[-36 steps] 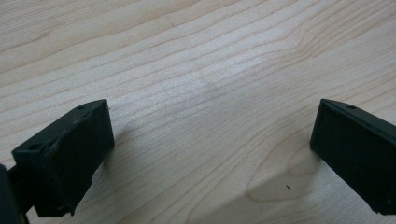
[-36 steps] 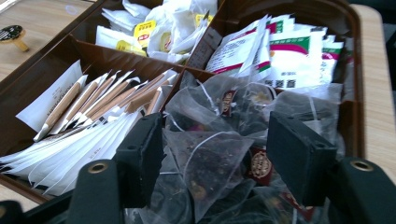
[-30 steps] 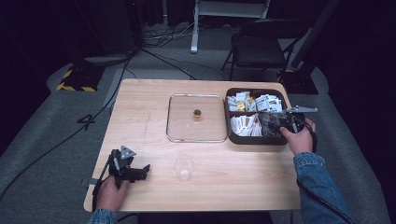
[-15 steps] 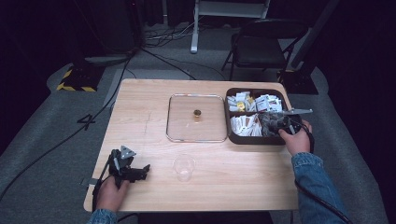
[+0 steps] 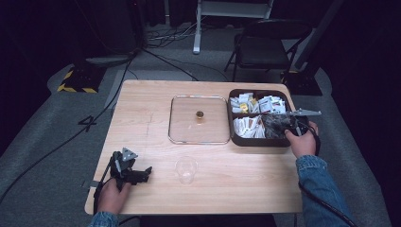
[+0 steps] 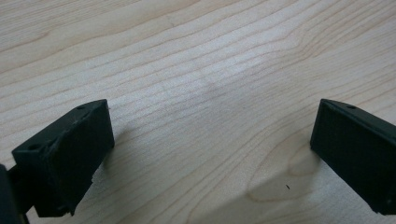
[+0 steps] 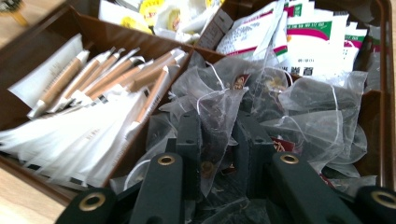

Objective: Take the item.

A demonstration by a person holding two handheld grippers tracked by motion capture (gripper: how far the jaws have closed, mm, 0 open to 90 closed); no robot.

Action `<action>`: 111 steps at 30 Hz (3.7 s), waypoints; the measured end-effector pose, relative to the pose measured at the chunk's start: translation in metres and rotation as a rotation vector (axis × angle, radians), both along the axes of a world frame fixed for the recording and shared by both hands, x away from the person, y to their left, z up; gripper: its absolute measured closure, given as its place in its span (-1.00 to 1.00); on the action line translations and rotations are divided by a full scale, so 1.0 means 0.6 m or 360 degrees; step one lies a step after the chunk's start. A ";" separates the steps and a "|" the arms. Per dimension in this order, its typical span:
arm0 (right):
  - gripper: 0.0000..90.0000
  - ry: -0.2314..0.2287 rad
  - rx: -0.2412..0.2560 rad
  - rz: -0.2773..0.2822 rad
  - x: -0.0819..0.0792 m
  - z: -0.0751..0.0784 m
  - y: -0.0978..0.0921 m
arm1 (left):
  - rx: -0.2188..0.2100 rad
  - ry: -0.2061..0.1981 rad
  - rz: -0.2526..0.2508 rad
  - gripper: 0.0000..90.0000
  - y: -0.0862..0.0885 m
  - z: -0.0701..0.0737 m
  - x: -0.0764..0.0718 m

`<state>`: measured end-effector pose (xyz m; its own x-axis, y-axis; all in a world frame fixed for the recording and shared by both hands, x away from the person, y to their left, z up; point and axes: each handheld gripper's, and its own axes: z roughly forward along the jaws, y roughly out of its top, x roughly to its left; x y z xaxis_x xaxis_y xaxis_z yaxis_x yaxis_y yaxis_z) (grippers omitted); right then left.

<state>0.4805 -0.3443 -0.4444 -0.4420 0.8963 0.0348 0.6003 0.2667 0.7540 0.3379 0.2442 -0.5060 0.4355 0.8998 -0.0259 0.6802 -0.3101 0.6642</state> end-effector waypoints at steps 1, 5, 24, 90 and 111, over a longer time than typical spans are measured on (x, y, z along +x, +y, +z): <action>0.65 -0.0009 0.0015 0.0001 -0.002 0.002 -0.001 | 0.0003 0.0001 -0.0002 -1.00 0.000 0.000 0.000; 0.66 -0.0050 0.0087 -0.0002 -0.010 0.011 -0.005 | 0.0001 0.0001 0.0001 -1.00 0.000 0.000 0.000; 0.66 -0.0293 0.0319 0.0142 -0.070 0.073 0.010 | 0.0004 -0.0003 -0.0028 -1.00 0.000 0.000 0.004; 0.66 -0.0199 0.0502 0.1070 -0.192 0.156 0.362 | 0.0007 -0.0003 0.0032 -1.00 -0.001 0.000 -0.004; 0.65 -0.0060 0.0501 0.1143 -0.215 0.085 0.415 | 0.0004 -0.0001 0.0029 -1.00 -0.001 0.000 -0.003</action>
